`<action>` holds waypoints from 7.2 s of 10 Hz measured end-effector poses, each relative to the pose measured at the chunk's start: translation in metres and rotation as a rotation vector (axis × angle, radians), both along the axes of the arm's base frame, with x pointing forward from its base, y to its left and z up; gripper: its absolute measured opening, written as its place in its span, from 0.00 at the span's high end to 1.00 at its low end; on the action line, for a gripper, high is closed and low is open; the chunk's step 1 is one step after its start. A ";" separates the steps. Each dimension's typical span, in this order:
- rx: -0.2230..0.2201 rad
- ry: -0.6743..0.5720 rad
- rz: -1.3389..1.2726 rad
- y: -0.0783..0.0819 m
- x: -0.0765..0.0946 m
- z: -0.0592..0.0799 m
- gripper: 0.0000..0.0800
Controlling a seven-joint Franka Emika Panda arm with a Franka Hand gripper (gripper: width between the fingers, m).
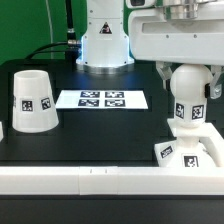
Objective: Assemble lamp
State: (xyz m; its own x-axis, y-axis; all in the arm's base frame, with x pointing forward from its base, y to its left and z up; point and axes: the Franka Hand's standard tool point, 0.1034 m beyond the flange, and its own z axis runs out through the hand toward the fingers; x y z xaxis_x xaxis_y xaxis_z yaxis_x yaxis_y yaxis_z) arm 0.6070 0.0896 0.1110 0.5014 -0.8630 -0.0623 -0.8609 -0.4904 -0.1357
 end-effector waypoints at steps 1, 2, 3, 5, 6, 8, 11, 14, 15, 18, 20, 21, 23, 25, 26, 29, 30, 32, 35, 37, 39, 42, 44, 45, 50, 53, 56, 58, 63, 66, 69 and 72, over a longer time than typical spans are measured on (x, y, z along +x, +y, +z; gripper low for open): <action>0.005 0.001 -0.013 -0.001 0.000 0.000 0.28; 0.005 0.000 -0.012 -0.001 0.000 0.000 0.28; 0.004 -0.001 -0.003 -0.001 0.000 0.000 0.26; -0.006 -0.011 0.109 0.000 0.000 0.001 0.16; -0.009 -0.009 0.182 0.003 -0.001 0.002 0.13; -0.052 -0.043 0.463 0.005 0.002 0.004 0.13; -0.065 -0.066 0.649 0.005 0.002 0.004 0.13; -0.113 -0.098 0.933 0.005 0.003 0.004 0.13; -0.143 -0.116 1.069 0.005 0.005 0.005 0.13; -0.184 -0.139 1.373 0.005 0.007 0.007 0.13; -0.208 -0.145 1.542 0.006 0.007 0.007 0.13; -0.215 -0.150 1.616 0.005 0.007 0.007 0.13; -0.228 -0.158 1.758 0.004 0.007 0.007 0.13; -0.262 -0.151 1.973 0.004 0.006 0.006 0.13; -0.267 -0.153 2.053 0.003 0.006 0.005 0.13; -0.284 -0.144 2.337 0.004 0.004 0.000 0.13; -0.292 -0.138 2.394 0.003 0.005 0.000 0.13; -0.314 -0.116 2.580 0.002 0.005 -0.001 0.13; -0.317 -0.114 2.601 0.001 0.005 -0.001 0.18; -0.316 -0.113 2.559 0.001 0.005 -0.001 0.28; -0.315 -0.113 2.554 0.000 0.005 -0.001 0.28; -0.299 -0.099 2.126 0.002 0.004 -0.002 0.28; -0.293 -0.093 1.948 0.003 0.004 -0.002 0.28; -0.274 -0.087 1.792 0.004 0.004 -0.002 0.28; -0.237 -0.046 1.423 0.002 0.003 -0.001 0.28; -0.230 -0.037 1.255 0.000 0.003 -0.001 0.28; -0.194 -0.032 0.974 -0.004 0.000 -0.002 0.28; -0.167 -0.018 0.800 -0.004 -0.002 -0.002 0.28; -0.095 0.024 0.293 0.002 -0.004 -0.005 0.28; -0.037 0.068 0.008 0.008 -0.001 -0.005 0.28; -0.013 0.078 -0.084 0.009 0.000 -0.005 0.27; -0.020 0.065 0.036 0.010 -0.001 -0.005 0.14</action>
Offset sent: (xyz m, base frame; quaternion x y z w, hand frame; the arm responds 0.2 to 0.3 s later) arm 0.0000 0.0000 0.0000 0.0000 0.0000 -0.0650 0.9979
